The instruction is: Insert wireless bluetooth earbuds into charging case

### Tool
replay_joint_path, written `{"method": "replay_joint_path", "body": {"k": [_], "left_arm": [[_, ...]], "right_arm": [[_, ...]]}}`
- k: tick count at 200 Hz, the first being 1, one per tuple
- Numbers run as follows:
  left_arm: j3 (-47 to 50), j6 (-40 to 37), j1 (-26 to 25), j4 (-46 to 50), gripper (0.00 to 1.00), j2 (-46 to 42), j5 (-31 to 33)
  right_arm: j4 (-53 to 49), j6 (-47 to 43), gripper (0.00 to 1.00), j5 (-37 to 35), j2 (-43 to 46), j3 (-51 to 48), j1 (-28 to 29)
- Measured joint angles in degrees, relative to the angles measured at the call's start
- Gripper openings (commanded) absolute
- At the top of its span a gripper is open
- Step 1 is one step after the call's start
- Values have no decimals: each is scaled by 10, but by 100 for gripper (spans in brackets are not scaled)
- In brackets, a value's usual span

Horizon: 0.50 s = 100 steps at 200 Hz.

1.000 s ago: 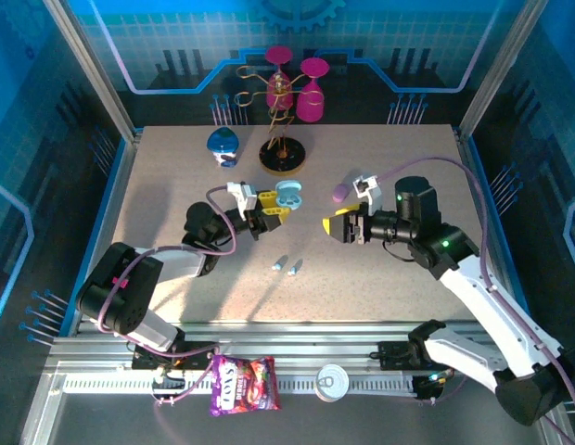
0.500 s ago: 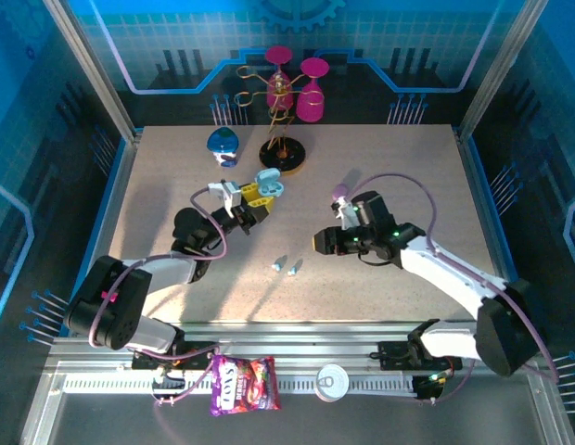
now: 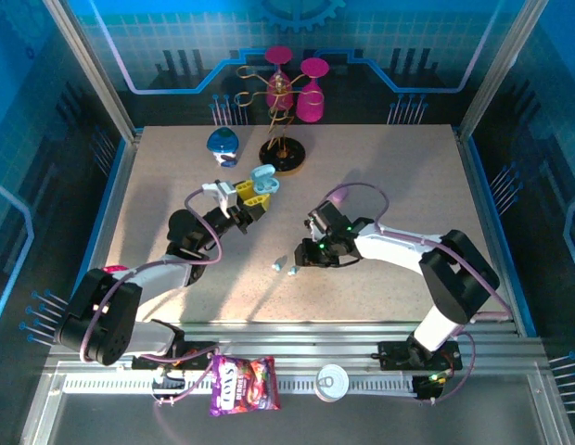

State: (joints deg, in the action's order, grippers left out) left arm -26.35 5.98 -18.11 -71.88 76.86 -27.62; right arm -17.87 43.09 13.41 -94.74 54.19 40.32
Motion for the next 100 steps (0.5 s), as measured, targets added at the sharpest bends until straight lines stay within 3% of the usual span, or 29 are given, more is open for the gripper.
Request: {"method": "replay_joint_path", "body": {"k": [100], "left_arm": [[10,-2,0,0,29,0,-1]], "right_arm": [[36,58,34,38,-65,9,10]]}}
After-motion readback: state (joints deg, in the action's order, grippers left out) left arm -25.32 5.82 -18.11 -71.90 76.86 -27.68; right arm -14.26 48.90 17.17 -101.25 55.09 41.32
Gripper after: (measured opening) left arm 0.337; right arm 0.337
